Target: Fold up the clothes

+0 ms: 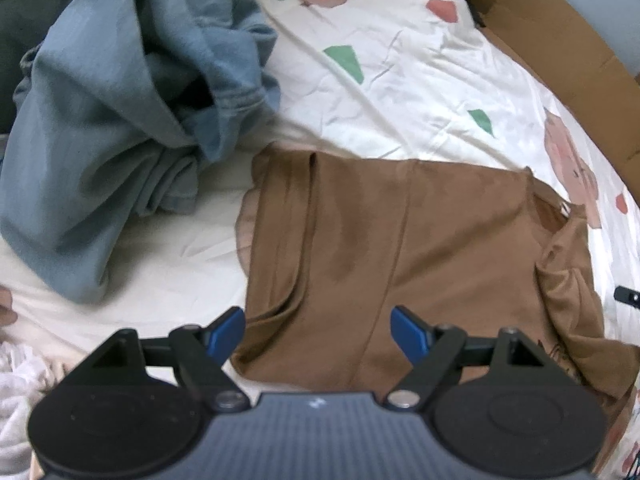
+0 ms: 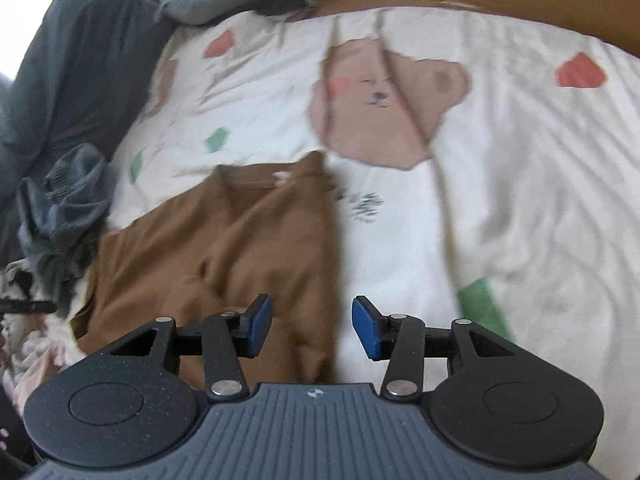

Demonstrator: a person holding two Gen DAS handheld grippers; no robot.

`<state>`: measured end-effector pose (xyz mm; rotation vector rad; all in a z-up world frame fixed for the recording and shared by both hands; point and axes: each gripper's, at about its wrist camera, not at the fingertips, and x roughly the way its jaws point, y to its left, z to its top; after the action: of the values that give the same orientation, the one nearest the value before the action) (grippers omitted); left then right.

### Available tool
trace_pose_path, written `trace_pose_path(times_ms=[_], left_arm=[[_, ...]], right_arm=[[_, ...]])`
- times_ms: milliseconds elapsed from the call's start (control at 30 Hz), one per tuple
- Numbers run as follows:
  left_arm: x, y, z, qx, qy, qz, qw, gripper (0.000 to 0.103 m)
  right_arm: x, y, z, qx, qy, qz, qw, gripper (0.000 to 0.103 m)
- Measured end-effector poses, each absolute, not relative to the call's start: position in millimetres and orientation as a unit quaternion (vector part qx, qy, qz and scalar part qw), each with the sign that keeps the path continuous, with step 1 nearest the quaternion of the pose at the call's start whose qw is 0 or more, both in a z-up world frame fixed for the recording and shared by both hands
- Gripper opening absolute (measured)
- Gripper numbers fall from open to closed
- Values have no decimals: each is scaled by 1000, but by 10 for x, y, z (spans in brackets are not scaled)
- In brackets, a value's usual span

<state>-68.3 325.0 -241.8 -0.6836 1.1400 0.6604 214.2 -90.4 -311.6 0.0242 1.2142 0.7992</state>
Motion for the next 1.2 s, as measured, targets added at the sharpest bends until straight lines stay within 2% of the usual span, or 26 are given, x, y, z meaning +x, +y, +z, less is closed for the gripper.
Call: trace_pose_path(times_ms=[333, 600, 633, 667, 700, 733, 833, 1033, 1200], left_arm=[[-611, 3182, -2477, -308, 529, 299, 732, 82], [-574, 3157, -2450, -294, 535, 296, 735, 82], [-576, 3162, -2444, -293, 535, 297, 735, 82], [-582, 3170, -2443, -293, 534, 299, 734, 82], [-588, 3178, -2441, -293, 534, 301, 734, 82], [-594, 3191, -2442, -293, 534, 303, 733, 82], [-628, 3230, -2443, -293, 532, 309, 732, 82], [-645, 3290, -2453, -293, 526, 317, 733, 82], [-603, 3342, -2462, -289, 518, 320, 738, 82]], right_arm=[[2028, -953, -3244, -19, 561, 379, 736, 50], [1752, -776, -3361, -56, 552, 401, 729, 42], [1729, -754, -3367, -61, 549, 402, 730, 40], [1711, -734, -3375, -66, 547, 402, 731, 33], [1699, -716, -3384, -69, 546, 402, 732, 30], [1695, -699, -3393, -72, 545, 400, 733, 21], [1693, -678, -3382, -77, 539, 398, 739, 8], [1674, -760, -3208, -94, 526, 392, 749, 1], [1687, -928, -3050, -107, 525, 368, 760, 1]])
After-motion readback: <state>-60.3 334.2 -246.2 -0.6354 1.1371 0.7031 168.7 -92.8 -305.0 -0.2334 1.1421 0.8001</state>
